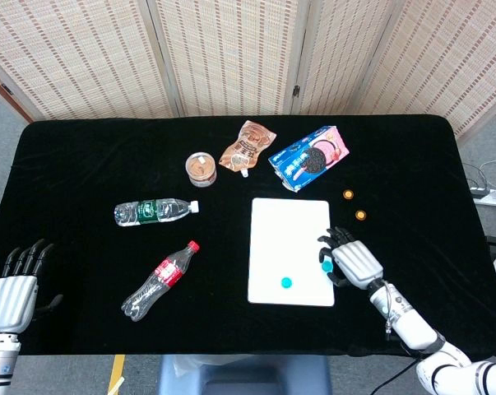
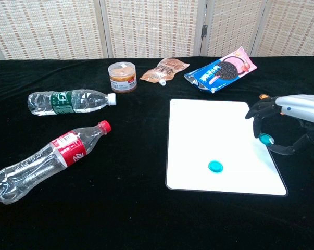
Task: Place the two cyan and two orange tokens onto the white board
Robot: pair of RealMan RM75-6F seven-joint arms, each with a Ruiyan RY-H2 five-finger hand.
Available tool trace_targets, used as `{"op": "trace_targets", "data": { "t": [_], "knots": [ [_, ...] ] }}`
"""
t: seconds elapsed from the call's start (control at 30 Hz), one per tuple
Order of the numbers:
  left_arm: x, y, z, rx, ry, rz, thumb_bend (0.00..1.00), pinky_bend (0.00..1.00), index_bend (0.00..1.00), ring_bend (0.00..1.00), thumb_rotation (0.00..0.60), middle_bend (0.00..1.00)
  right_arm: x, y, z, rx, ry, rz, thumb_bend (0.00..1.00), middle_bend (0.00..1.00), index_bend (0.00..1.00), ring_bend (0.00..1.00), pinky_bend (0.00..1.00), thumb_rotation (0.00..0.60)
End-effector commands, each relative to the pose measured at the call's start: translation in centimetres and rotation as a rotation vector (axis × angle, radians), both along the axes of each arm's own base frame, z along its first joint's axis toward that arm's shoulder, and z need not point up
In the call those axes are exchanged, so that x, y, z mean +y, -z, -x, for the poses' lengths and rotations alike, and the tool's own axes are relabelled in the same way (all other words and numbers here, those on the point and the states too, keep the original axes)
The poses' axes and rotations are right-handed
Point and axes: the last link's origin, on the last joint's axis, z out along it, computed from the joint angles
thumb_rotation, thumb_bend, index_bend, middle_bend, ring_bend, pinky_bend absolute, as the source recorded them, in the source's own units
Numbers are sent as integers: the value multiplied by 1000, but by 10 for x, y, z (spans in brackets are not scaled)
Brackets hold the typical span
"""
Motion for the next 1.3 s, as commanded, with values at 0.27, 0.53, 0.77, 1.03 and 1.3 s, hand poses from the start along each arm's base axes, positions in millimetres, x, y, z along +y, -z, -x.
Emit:
{"op": "trace_targets", "data": {
  "t": [0.27, 0.53, 0.77, 1.03, 1.3],
  "knots": [
    [-3, -1, 3, -2, -7, -4, 254, 0, 84, 117, 600, 62, 4, 31, -26, 28, -91, -81, 431, 192, 525, 49, 0, 600],
    [-2, 1, 3, -4, -7, 2, 254, 0, 84, 117, 600, 62, 10, 37, -21, 57, -101, -89, 431, 190, 524, 44, 0, 600],
    [-1, 2, 3, -8, -5, 4, 254, 0, 84, 117, 600, 62, 13, 42, -21, 59, -108, -92, 430, 187, 488, 45, 0, 600],
    [-3, 2, 6, -12, -13, 5, 254, 0, 82, 117, 600, 62, 15, 38, -21, 48, -110, -80, 430, 187, 265, 40, 0, 600],
    [0, 2, 5, -13, -5, 5, 254, 0, 81, 117, 600, 62, -6, 3, 0, 12, -5, 85, 431, 190, 235, 52, 0, 600]
  ]
}}
